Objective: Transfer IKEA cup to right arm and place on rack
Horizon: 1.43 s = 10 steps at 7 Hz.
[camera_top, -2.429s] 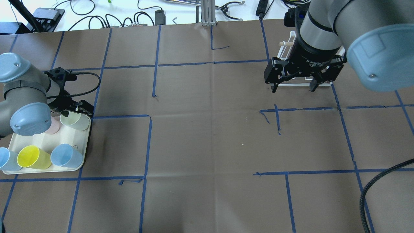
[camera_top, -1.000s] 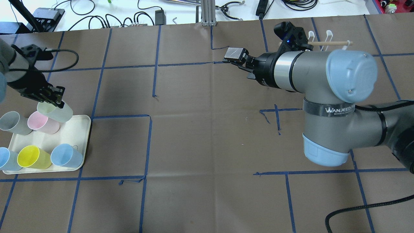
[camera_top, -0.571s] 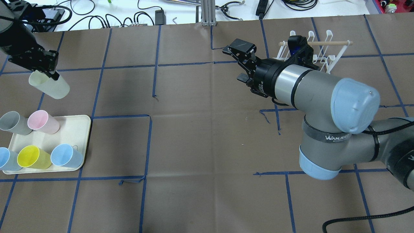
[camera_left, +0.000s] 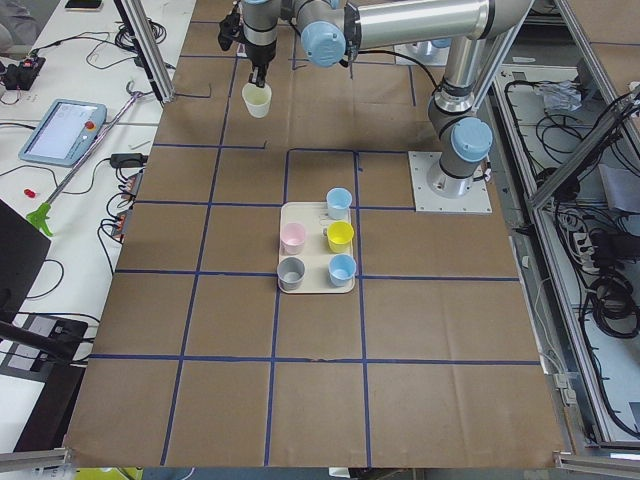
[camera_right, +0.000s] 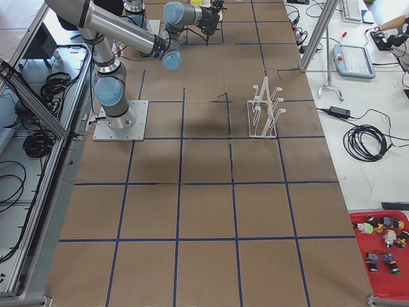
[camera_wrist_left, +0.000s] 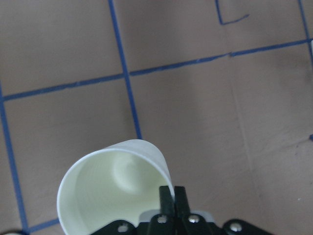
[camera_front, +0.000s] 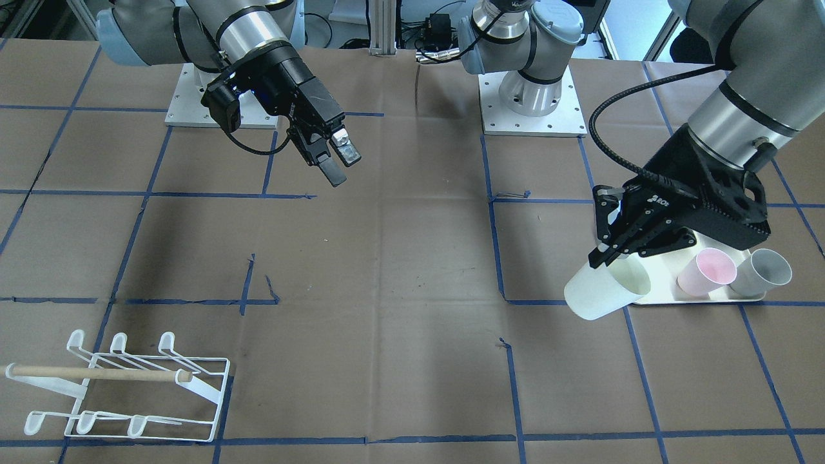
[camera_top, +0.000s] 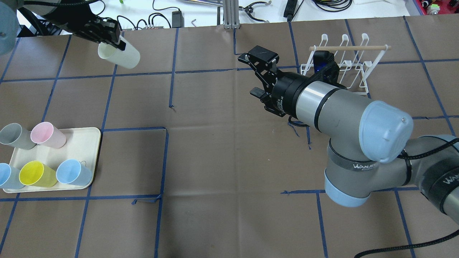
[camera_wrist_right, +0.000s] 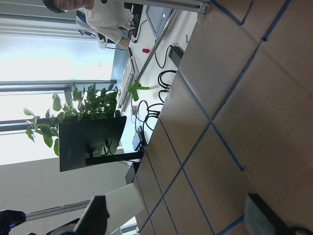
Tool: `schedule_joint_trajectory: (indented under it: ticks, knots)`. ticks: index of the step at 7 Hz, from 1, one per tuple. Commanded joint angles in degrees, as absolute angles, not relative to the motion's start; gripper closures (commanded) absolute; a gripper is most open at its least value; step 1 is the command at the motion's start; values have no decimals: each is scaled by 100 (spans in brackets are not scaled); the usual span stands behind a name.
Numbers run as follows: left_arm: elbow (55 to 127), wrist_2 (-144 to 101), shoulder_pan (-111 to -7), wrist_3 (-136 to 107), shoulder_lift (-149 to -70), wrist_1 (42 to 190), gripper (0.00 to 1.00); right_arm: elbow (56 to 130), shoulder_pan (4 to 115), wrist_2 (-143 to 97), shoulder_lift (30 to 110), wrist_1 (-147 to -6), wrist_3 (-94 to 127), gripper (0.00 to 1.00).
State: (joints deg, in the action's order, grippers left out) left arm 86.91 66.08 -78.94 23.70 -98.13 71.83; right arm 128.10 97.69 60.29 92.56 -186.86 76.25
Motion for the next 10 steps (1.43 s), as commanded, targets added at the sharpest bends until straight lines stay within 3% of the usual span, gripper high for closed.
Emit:
schedule_joint_trajectory:
  ticks: [1,6,10]
  knots:
    - [9785,4983,-7928,2487,-9590,4662,97,12841,9782,6047,9246,-18712,8205,0]
    - [12186,2833,-7919,2400,-9571,175,96,13676,9756,6135,9202,-20004,8437,0]
    - [13339,2095,-7945,2347,-9694,-1421,96,13649,9764,6310,8676,-19995,8899,0]
